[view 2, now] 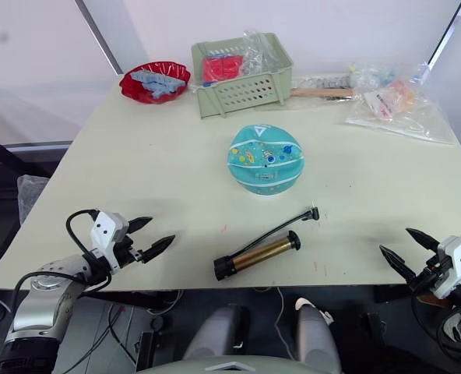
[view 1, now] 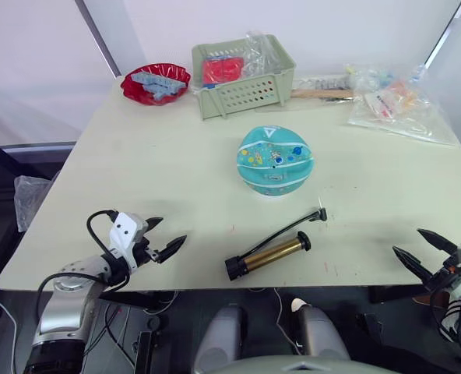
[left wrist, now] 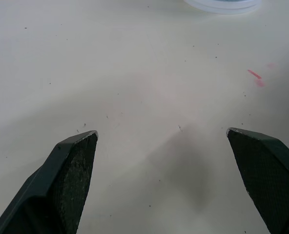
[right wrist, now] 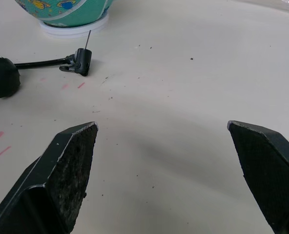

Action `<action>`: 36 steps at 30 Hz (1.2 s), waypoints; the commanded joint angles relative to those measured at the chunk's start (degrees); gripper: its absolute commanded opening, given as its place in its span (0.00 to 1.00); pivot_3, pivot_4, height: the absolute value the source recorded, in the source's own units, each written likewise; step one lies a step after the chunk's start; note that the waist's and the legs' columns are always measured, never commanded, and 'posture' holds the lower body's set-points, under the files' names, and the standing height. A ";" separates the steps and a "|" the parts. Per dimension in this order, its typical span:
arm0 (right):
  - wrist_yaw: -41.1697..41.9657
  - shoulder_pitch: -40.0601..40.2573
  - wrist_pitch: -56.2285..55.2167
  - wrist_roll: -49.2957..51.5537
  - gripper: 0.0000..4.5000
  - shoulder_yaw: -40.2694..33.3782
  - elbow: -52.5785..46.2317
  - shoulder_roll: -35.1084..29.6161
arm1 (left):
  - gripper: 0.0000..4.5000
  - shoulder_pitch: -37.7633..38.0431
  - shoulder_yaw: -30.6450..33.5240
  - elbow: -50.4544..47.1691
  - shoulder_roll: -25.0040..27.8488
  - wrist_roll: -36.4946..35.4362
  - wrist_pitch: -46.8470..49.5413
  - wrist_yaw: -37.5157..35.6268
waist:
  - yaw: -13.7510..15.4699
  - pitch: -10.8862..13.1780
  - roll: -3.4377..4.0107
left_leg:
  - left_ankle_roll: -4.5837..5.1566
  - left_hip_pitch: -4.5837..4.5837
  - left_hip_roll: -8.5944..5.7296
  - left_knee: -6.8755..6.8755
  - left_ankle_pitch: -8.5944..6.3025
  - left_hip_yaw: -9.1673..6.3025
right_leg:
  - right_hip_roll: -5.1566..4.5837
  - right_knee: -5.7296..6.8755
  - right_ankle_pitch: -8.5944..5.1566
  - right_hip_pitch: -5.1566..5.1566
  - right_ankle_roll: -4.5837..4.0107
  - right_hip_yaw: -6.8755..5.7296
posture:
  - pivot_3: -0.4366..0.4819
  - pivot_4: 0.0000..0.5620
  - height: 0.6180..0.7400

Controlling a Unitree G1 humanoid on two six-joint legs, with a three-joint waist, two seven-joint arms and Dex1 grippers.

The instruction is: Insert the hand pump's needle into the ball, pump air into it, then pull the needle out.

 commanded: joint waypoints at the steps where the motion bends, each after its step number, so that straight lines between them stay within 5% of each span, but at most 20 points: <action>1: 1.50 0.08 -1.64 0.85 0.99 -2.35 0.42 -1.33 | 1.00 0.55 1.01 -2.27 -0.30 -0.54 -0.58 0.54 | 0.00 0.00 0.00 | 0.00 0.00 0.00 0.00 0.00 0.00 | 0.00 0.00 0.00 0.00 0.00 0.00 | 0.48 0.27 0.97; 19: 12.08 2.15 -5.05 3.97 0.99 -3.60 0.70 -2.34 | 1.00 -1.25 -2.13 -1.64 1.48 1.26 -3.97 -4.05 | 0.03 0.00 0.00 | 0.00 0.01 0.00 0.00 0.00 0.03 | 0.00 0.00 -0.02 0.01 0.03 0.02 | 0.48 0.27 0.97; 36: 15.99 10.11 5.80 14.23 0.99 -6.61 -22.16 -4.67 | 1.00 -16.27 -15.36 -7.23 1.01 0.97 7.05 -11.41 | 0.13 0.03 0.04 | 0.00 -0.03 -0.01 0.06 0.00 -0.02 | 0.00 0.00 -0.10 0.02 0.19 0.00 | 0.48 0.27 0.97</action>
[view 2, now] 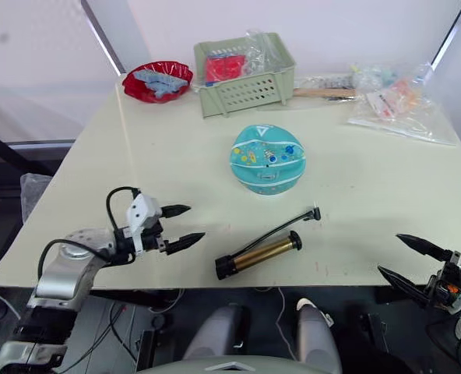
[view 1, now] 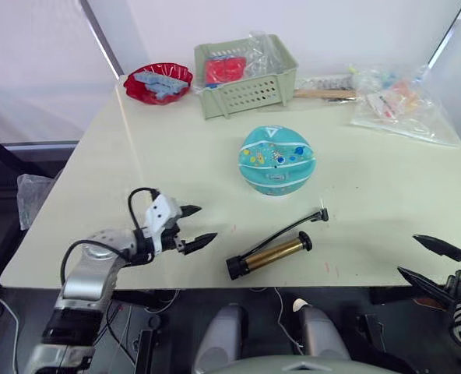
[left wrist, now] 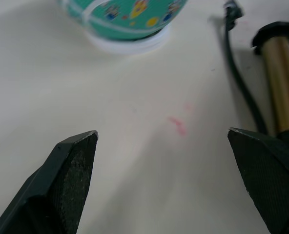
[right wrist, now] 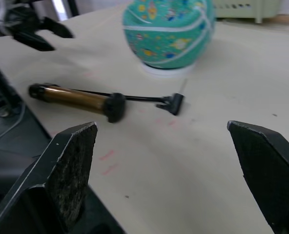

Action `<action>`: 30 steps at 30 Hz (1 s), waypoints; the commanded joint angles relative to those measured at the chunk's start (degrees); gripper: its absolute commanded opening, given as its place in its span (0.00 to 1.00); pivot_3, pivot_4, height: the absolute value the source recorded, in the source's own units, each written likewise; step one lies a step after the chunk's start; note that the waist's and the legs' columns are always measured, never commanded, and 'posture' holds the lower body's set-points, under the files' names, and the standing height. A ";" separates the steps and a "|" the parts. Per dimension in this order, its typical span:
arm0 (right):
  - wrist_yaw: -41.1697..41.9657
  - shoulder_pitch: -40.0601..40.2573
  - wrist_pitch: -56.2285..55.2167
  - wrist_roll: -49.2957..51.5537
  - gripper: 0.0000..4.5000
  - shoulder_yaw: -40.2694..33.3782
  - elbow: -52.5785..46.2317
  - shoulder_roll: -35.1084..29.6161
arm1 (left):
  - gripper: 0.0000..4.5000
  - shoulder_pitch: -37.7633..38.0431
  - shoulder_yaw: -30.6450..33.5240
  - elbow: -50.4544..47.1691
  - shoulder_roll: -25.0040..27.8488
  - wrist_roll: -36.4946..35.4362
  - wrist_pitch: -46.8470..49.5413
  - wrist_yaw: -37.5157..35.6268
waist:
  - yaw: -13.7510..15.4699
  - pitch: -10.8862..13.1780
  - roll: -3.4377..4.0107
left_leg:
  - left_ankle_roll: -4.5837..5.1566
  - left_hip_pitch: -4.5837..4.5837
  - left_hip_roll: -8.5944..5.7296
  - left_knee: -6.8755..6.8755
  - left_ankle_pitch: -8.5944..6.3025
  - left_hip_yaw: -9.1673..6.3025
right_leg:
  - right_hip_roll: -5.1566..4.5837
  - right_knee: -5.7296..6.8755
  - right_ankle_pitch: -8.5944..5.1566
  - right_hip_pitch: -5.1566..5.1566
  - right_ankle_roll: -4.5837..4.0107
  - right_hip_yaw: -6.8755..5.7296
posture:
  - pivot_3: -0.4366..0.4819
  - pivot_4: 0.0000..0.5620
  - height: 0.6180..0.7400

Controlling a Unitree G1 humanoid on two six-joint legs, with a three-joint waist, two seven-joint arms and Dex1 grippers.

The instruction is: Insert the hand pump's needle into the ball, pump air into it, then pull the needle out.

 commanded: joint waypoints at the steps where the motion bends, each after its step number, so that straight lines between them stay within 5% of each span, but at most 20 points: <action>1: -0.32 1.25 1.74 2.65 0.99 -2.44 -6.11 -0.78 | 1.00 -4.53 -4.61 -3.58 -1.60 0.64 2.47 -0.87 | -0.01 0.00 -0.01 | 0.00 0.00 0.00 0.00 0.00 -0.01 | 0.00 0.00 0.00 0.01 0.00 -0.01 | 0.48 0.27 0.97; 11: -0.87 2.43 3.23 3.61 0.99 -4.25 -9.58 -1.11 | 1.00 -10.81 -14.74 -7.43 -6.45 4.79 10.59 2.46 | 0.01 0.02 -0.04 | 0.00 -0.03 -0.04 0.02 0.00 -0.03 | 0.01 0.00 0.00 0.03 0.01 0.00 | 0.48 0.27 0.97; 27: -3.07 5.71 4.32 4.03 0.99 -5.49 -14.92 0.56 | 1.00 -22.28 -25.89 2.20 -20.77 15.16 15.99 12.23 | 0.00 0.05 -0.08 | 0.01 -0.05 -0.14 0.03 0.00 -0.11 | 0.03 0.01 0.00 0.04 0.08 -0.03 | 0.48 0.27 0.97; 30: -3.48 6.26 4.51 4.31 1.00 -5.89 -15.57 0.60 | 0.74 -23.04 -26.82 4.12 -22.51 16.72 15.85 13.45 | -0.02 0.06 -0.10 | 0.01 -0.06 -0.16 0.03 0.00 -0.11 | 0.02 0.01 0.00 0.04 0.10 -0.03 | 0.48 0.27 0.97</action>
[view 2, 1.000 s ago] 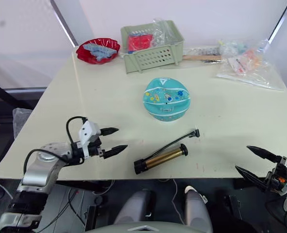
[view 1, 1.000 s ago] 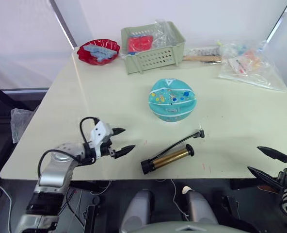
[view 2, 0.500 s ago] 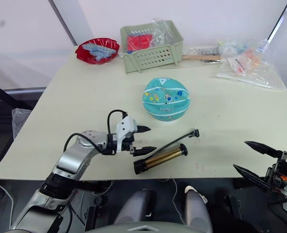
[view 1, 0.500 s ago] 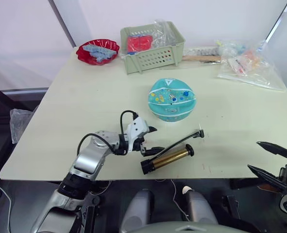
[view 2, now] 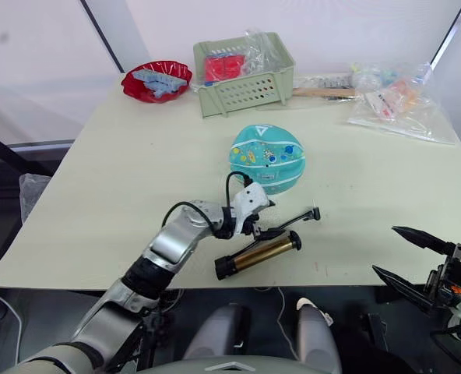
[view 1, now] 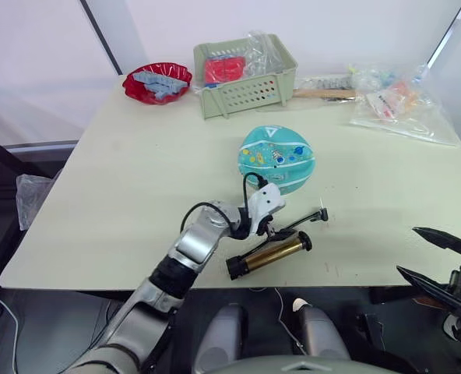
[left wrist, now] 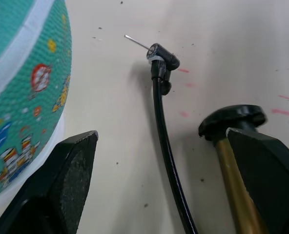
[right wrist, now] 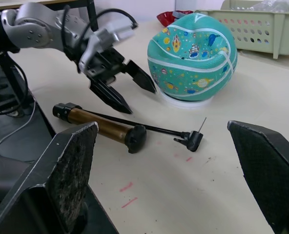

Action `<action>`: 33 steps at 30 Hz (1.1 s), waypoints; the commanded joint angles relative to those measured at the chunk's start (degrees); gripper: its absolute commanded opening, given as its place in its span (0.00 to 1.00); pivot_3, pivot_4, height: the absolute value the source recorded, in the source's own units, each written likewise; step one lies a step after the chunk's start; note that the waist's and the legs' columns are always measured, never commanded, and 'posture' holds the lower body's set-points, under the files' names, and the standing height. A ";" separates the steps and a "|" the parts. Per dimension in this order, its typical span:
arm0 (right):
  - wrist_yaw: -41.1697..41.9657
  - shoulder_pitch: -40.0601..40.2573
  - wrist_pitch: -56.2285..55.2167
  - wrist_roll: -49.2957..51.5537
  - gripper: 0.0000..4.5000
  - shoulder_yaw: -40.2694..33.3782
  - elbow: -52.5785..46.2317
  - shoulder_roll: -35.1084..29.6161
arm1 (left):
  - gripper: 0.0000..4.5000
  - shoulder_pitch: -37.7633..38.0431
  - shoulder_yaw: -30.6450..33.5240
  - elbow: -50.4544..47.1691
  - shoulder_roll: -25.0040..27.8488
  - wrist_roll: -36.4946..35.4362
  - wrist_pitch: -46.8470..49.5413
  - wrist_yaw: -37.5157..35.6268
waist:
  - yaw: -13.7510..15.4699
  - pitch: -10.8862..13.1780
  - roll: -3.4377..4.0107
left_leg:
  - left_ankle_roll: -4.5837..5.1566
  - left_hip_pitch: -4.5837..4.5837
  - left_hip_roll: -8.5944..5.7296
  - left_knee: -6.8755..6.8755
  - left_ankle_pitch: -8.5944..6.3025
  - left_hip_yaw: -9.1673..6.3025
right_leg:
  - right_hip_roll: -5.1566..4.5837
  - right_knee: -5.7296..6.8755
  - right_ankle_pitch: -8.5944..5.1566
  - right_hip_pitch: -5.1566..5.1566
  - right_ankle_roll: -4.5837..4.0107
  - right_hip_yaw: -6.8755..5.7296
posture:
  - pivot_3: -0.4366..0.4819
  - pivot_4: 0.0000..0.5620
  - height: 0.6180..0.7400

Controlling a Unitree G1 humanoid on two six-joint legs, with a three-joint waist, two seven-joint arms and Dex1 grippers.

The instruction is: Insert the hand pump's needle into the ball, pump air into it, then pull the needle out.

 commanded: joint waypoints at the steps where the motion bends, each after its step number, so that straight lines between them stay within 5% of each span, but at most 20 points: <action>1: -0.65 0.87 0.37 1.44 1.00 -2.69 -2.29 0.23 | 0.74 -1.45 -1.23 1.00 -1.53 1.89 -1.05 1.32 | -0.04 0.01 -0.02 | 0.00 -0.01 0.00 0.00 0.00 0.00 | 0.00 0.00 0.06 0.00 0.11 0.00 | 0.48 0.27 0.97; 28: -1.64 1.60 1.05 1.53 1.00 -3.93 -1.45 1.14 | 0.74 -6.08 -3.93 20.01 -13.32 10.07 -4.81 7.87 | 0.11 0.00 -0.02 | 0.00 -0.03 -0.07 0.02 0.00 -0.04 | -0.03 0.00 0.09 0.01 0.19 -0.03 | 0.48 0.27 0.97; 33: -1.94 1.53 1.09 1.36 1.00 -3.38 -1.66 1.45 | 0.33 -5.18 -4.46 20.51 -13.44 11.32 -6.01 8.52 | 0.08 0.00 -0.02 | 0.00 -0.03 -0.07 0.04 0.00 -0.06 | -0.03 0.00 0.09 0.03 0.20 -0.04 | 0.48 0.27 0.97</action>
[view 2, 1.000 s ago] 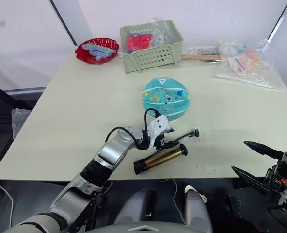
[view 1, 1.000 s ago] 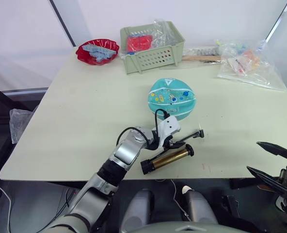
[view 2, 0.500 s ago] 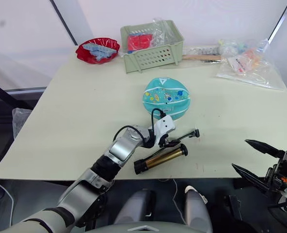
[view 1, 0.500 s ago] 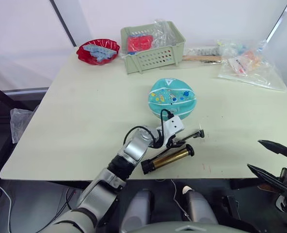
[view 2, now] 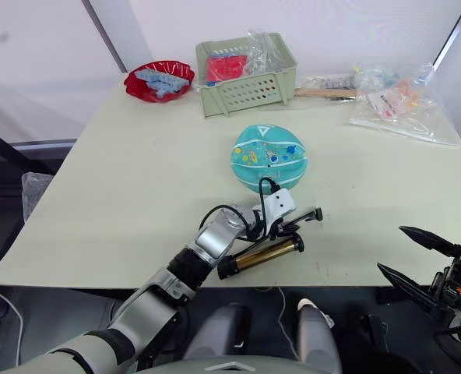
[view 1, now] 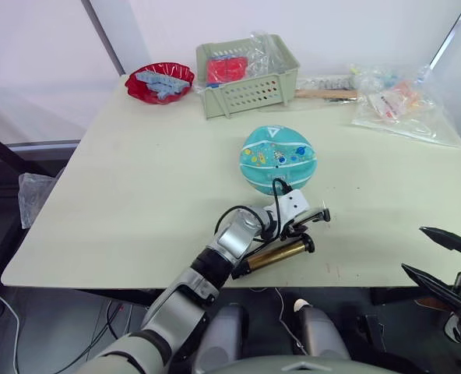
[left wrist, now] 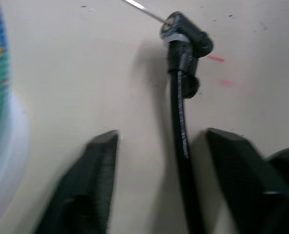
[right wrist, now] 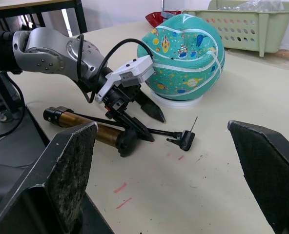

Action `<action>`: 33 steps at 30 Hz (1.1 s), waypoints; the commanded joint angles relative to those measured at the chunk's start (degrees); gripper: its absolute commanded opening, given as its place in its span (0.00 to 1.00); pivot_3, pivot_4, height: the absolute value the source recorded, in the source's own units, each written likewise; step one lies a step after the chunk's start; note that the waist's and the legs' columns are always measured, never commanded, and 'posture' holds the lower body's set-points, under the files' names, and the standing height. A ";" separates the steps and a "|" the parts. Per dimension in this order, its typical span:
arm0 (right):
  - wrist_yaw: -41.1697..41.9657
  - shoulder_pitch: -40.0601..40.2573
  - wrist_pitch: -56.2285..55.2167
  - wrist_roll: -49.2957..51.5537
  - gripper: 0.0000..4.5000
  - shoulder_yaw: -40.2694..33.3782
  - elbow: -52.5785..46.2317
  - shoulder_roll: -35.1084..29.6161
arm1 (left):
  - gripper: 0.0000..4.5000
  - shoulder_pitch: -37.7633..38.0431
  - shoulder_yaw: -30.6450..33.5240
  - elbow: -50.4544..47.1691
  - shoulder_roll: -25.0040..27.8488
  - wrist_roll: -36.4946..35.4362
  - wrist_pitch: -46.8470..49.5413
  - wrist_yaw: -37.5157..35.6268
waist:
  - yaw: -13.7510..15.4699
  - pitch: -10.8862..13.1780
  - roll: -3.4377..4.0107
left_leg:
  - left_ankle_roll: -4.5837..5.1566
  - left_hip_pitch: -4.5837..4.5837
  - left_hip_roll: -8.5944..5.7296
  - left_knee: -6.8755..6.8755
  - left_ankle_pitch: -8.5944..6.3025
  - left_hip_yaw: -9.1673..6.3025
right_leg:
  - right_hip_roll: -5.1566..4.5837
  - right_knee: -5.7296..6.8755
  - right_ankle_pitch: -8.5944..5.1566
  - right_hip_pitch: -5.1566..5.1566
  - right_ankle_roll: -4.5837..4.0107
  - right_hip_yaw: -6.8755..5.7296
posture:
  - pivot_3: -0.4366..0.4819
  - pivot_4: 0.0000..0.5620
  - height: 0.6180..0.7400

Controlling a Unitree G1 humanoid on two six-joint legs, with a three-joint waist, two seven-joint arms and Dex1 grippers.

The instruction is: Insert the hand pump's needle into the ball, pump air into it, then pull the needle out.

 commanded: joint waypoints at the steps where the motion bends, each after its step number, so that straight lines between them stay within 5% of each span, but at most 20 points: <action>1: -0.25 0.08 0.08 0.91 1.00 -1.22 -1.10 0.46 | 0.23 0.95 -0.87 0.80 0.01 1.32 -0.98 0.55 | -0.05 0.00 0.00 | 0.00 0.00 0.00 0.00 0.00 0.00 | 0.00 0.00 0.00 0.00 0.00 0.00 | 0.48 0.27 0.97; 4: -0.83 -0.24 0.45 0.73 1.00 -0.67 -1.52 0.62 | 0.01 1.11 -0.73 0.90 0.01 1.49 -1.61 0.64 | -0.07 0.00 0.00 | 0.00 0.01 0.01 0.00 0.00 0.00 | 0.01 0.00 0.00 0.00 0.00 0.00 | 0.48 0.27 0.97; 27: -32.50 -4.14 18.73 1.18 1.00 8.83 -13.41 9.75 | 0.01 0.02 5.85 -3.97 -2.18 -9.54 -9.94 -9.93 | -0.08 -0.01 0.02 | 0.00 -0.04 0.02 0.00 0.00 -0.02 | 0.00 0.00 -0.01 -0.03 -0.08 -0.01 | 0.48 0.27 0.97; 33: -44.07 -10.55 27.64 4.71 1.00 12.94 -13.04 13.60 | 0.01 0.26 6.17 -4.77 -2.92 -10.95 -10.49 -11.89 | -0.16 -0.02 0.05 | 0.00 -0.04 0.03 0.00 0.00 -0.03 | 0.02 0.01 0.01 -0.03 -0.09 -0.02 | 0.48 0.27 0.97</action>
